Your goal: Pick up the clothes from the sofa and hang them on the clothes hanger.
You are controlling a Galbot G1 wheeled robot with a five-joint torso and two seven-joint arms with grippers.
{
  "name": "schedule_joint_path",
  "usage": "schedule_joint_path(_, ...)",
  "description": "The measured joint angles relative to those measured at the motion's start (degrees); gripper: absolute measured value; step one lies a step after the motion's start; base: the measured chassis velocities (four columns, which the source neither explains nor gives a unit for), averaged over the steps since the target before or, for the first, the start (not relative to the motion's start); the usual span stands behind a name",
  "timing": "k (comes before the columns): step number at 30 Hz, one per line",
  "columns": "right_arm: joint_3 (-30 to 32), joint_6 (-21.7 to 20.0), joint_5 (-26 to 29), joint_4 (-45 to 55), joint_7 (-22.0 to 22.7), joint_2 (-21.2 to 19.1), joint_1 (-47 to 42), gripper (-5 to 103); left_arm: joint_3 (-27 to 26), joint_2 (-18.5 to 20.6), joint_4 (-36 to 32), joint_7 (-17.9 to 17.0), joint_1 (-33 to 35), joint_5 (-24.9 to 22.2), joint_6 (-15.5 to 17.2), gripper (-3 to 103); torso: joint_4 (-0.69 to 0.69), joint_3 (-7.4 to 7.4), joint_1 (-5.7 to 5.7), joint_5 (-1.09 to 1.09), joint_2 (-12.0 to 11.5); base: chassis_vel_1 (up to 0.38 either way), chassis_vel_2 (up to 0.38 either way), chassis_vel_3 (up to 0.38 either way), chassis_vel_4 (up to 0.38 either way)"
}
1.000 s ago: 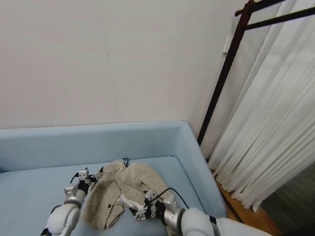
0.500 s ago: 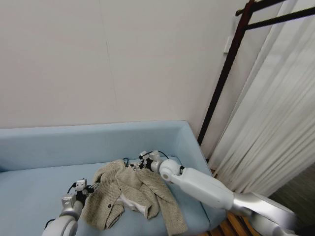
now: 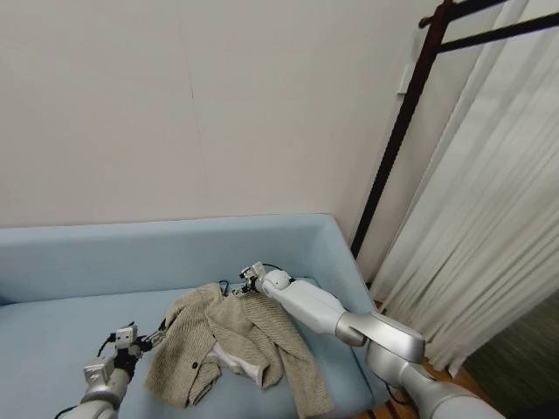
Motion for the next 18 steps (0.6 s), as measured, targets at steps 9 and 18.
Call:
schedule_joint_path(9,-3.36,0.85,-4.72,-4.89,-3.8,2.66,-0.01,97,1.53,0.09,-0.41,-0.02,-1.78,0.23,-0.03,100,0.03,0.0,0.0,0.0,0.0,0.0,0.0,0.0,0.0)
schedule_joint_path(18,-3.44,1.57,-9.47,-10.89,-7.07,4.75,0.79,86,2.01,0.74,0.38,-0.02,-2.88,-0.14,-1.48,100,0.0,0.0,0.0,0.01,0.0,0.0,0.0,0.0,0.0)
